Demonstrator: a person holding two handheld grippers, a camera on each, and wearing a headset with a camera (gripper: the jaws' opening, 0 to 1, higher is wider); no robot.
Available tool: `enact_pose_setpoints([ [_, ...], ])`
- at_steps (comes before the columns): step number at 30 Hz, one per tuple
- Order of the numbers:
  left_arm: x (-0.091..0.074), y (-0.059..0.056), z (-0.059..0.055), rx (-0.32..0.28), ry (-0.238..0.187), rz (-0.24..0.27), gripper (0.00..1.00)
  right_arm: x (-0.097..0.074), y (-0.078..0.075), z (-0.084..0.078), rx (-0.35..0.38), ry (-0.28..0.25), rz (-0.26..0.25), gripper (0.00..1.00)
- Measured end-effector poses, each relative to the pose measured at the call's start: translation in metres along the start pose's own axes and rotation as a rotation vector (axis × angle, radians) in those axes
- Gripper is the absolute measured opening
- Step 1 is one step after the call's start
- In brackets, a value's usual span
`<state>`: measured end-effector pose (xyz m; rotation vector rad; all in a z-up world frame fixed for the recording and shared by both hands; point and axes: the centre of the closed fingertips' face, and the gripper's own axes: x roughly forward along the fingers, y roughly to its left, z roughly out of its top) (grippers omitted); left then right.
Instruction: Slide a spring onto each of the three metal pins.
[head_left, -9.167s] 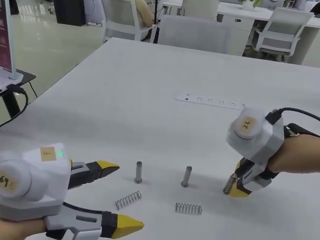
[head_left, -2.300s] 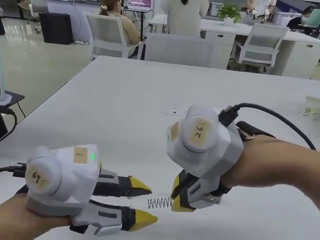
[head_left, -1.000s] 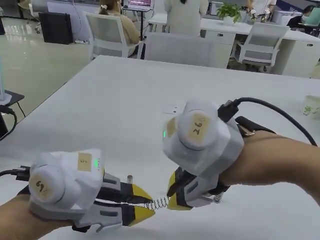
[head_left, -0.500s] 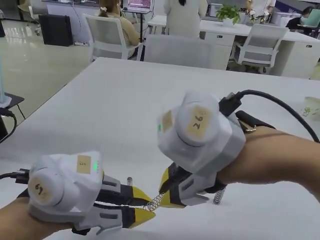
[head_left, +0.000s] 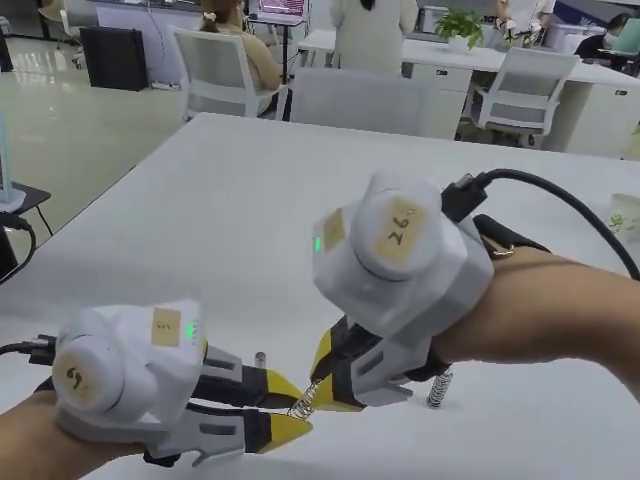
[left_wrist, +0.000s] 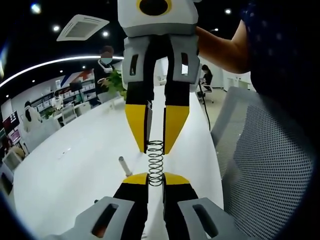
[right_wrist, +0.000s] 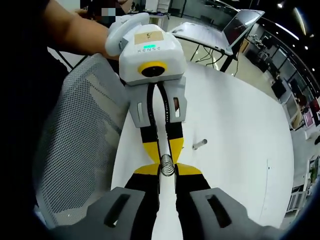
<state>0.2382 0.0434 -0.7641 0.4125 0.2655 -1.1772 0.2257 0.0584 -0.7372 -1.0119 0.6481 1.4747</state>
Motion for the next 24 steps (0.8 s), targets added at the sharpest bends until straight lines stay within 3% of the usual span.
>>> enact_pose_setpoints([
  [13, -0.0008, -0.0002, -0.001, 0.0, 0.0, 0.0, 0.02, 0.0045, 0.0018, -0.0017, 0.039, -0.033, 0.021, 0.12],
  [24, -0.0014, 0.0005, 0.0062, 0.002, -0.025, 0.002, 0.02, 0.0076, 0.0005, -0.0016, 0.072, -0.065, 0.033, 0.11],
])
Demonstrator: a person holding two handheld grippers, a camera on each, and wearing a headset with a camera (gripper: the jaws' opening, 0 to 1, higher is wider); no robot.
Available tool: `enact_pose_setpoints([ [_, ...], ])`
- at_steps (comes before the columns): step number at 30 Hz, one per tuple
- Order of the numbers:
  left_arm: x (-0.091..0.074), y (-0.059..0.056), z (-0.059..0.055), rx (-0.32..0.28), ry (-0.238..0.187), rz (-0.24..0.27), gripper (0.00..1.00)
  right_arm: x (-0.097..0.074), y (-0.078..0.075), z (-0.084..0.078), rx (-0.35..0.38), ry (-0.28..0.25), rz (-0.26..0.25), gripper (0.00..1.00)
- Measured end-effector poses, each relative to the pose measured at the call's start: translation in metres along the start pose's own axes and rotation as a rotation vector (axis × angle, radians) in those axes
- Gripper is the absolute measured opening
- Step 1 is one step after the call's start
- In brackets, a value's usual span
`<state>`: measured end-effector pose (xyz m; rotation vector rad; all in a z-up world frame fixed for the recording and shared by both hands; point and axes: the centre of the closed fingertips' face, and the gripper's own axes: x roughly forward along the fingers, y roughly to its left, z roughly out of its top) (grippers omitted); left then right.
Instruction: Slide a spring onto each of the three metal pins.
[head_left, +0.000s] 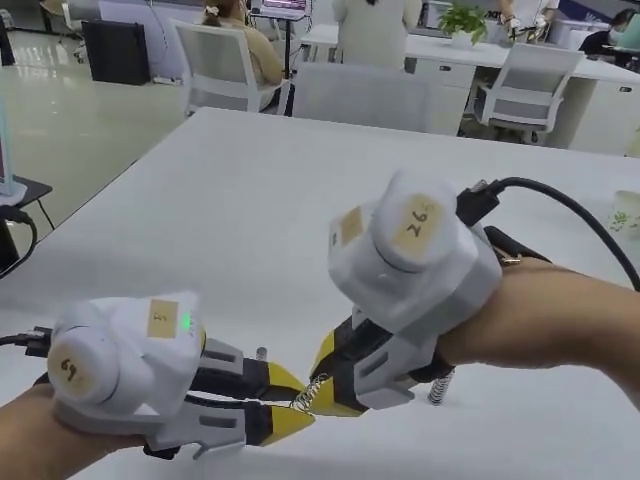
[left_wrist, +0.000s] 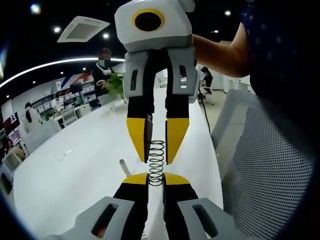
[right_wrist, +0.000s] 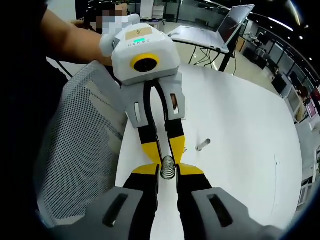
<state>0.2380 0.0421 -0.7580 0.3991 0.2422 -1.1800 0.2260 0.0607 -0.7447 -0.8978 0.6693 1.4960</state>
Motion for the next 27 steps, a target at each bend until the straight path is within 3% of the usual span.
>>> enact_pose_setpoints([
  [16, -0.002, 0.0, 0.009, -0.016, -0.047, 0.001, 0.02, 0.0, 0.0, 0.002, 0.007, -0.018, 0.002, 0.09],
  [27, -0.003, 0.0, 0.012, -0.018, -0.055, 0.005, 0.02, -0.001, -0.001, 0.002, 0.012, -0.022, 0.001, 0.09],
])
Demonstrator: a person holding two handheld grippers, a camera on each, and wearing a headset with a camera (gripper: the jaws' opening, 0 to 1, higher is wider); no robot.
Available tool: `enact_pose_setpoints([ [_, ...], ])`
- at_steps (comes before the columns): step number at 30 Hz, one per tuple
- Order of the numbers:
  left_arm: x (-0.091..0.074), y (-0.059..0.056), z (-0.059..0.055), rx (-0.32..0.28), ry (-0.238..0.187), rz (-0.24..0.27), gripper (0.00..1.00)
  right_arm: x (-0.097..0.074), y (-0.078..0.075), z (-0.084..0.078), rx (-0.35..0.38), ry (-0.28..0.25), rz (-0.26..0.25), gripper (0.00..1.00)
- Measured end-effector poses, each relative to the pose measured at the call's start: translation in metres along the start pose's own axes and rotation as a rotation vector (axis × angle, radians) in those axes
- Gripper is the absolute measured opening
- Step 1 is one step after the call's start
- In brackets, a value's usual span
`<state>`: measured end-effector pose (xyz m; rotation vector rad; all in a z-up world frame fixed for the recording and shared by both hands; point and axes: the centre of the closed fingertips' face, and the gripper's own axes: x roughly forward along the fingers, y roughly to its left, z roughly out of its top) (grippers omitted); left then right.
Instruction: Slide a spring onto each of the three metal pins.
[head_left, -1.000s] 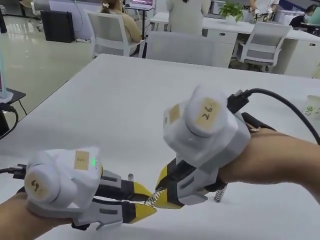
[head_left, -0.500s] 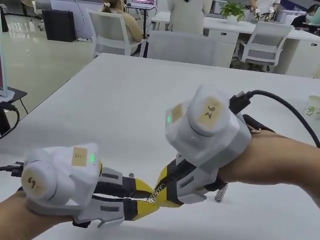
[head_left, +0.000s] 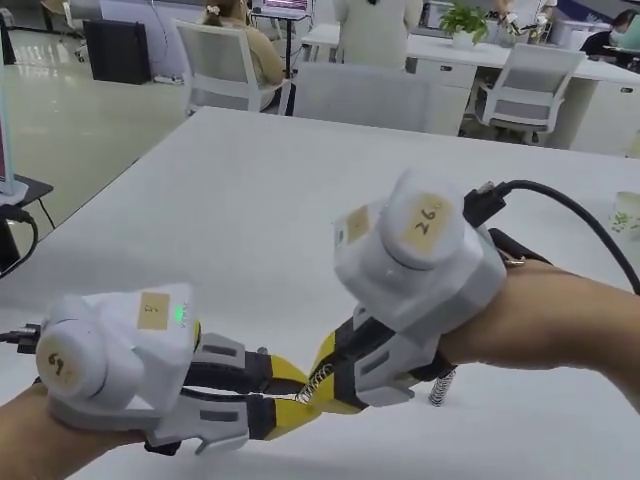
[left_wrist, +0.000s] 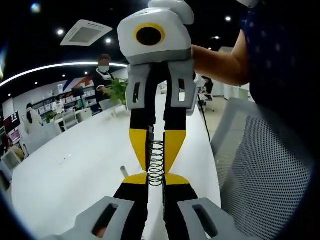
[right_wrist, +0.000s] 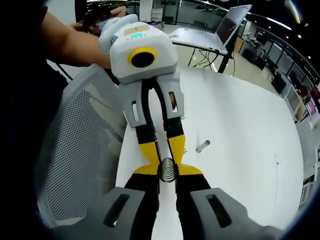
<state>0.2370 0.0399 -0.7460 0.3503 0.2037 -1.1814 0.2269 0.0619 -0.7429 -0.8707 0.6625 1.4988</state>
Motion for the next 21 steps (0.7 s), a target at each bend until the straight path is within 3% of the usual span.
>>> enact_pose_setpoints([
  [13, 0.0003, -0.0003, -0.0011, -0.027, 0.008, 0.002, 0.03, 0.0005, 0.0007, -0.0006, -0.015, 0.024, 0.003, 0.08],
  [21, 0.0005, -0.0028, -0.0048, -0.05, 0.019, -0.008, 0.09, 0.0005, -0.0006, -0.0034, -0.02, 0.037, -0.002, 0.08],
])
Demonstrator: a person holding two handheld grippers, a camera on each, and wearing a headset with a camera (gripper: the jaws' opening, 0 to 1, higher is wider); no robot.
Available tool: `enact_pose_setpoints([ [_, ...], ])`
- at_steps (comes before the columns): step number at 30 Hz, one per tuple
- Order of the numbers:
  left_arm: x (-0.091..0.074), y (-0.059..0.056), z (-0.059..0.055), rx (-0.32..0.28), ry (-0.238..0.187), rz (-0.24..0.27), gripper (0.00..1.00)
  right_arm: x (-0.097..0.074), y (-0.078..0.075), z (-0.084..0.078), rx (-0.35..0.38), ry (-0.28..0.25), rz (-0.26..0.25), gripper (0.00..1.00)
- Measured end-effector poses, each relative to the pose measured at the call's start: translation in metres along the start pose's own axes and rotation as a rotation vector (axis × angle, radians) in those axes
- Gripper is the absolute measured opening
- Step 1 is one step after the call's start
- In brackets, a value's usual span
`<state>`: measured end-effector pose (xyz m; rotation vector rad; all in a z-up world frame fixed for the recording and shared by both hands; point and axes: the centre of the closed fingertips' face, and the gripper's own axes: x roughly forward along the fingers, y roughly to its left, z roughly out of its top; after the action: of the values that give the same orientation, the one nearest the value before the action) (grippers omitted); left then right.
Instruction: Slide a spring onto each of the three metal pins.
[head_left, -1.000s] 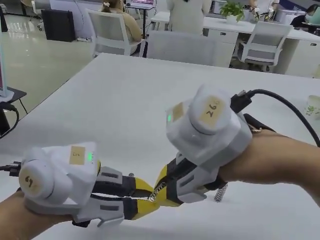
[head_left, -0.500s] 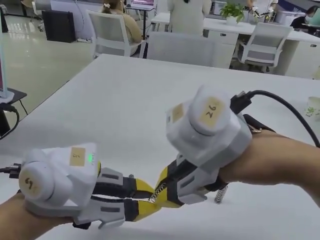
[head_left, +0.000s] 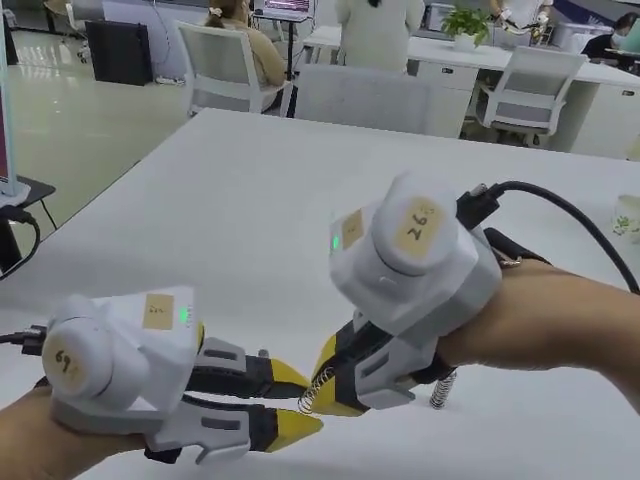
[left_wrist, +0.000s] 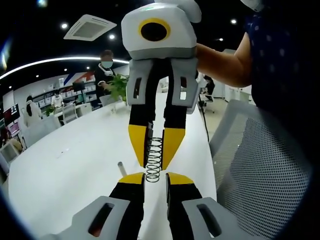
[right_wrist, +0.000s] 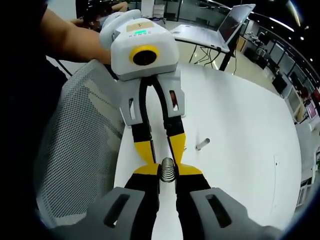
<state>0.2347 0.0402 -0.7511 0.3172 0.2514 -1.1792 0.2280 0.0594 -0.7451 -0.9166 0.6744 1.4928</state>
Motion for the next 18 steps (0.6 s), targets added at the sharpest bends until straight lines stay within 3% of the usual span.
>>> enact_pose_setpoints([
  [18, -0.008, 0.007, -0.008, -0.081, 0.005, 0.027, 0.26, -0.002, -0.004, -0.012, 0.008, 0.034, -0.005, 0.09],
])
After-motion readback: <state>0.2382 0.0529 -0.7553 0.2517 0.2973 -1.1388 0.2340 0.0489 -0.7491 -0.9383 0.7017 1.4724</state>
